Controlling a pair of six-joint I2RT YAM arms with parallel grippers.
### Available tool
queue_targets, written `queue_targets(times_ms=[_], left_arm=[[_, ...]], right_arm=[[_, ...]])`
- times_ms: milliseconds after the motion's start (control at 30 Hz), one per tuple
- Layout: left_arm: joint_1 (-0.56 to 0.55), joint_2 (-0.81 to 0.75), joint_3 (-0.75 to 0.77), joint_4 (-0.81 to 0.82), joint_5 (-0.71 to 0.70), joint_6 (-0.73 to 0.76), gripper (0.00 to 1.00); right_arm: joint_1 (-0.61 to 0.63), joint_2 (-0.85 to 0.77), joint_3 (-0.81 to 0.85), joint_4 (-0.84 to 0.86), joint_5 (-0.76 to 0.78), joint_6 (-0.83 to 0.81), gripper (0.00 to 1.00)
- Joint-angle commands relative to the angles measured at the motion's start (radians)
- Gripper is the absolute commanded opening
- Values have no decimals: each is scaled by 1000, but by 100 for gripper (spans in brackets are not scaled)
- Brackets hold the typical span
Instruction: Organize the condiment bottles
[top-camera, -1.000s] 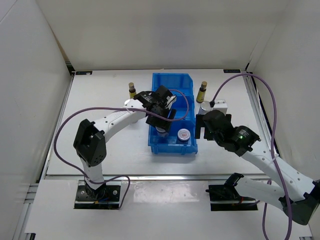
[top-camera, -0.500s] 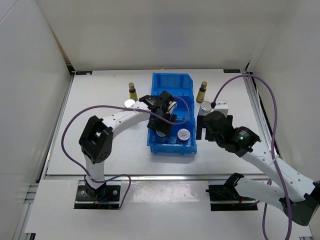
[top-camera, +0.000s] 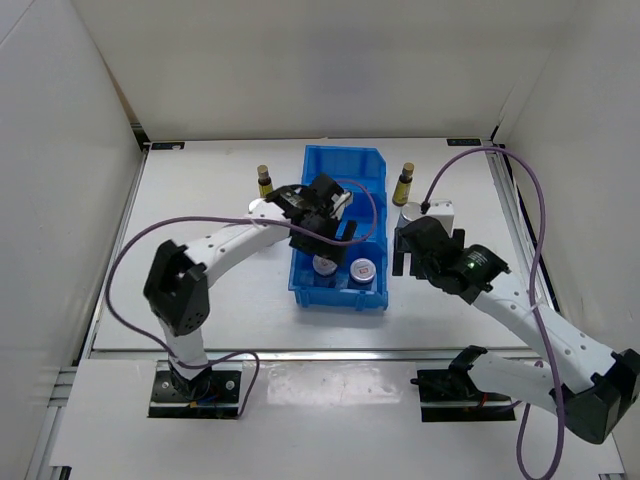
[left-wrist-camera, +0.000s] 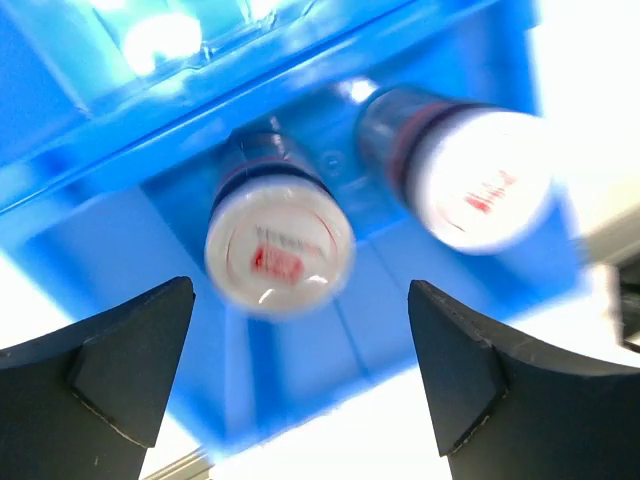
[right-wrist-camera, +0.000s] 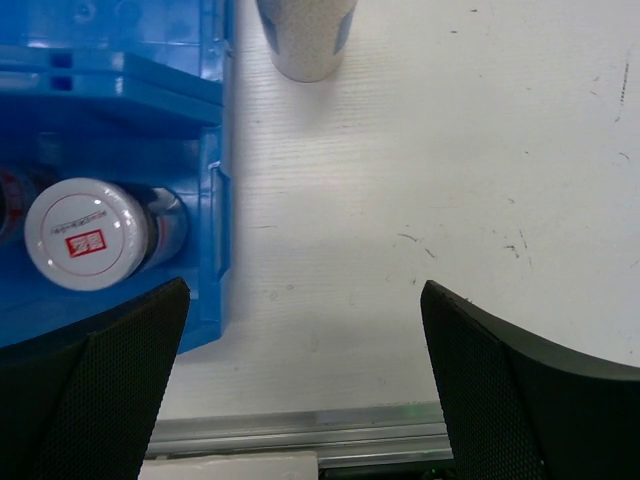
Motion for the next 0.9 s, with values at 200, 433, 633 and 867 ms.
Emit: queue_targets(times_ms=[200,433,633,867], left_arm=[[19,-413,216,-35,-156,53,100],[214,-654,-87,-35,-468,128,100],[266,-847,-382,24,-514,68,100],[254,-980,-544,60,-515,-4,100]], right_arm=[[-171,114,135,68,-55,-137,100],[-309,352,333,94,-218,-246,100],[-361,540,414,151,-290,-278,100],[-379,670,460,167,-300,-278,94]])
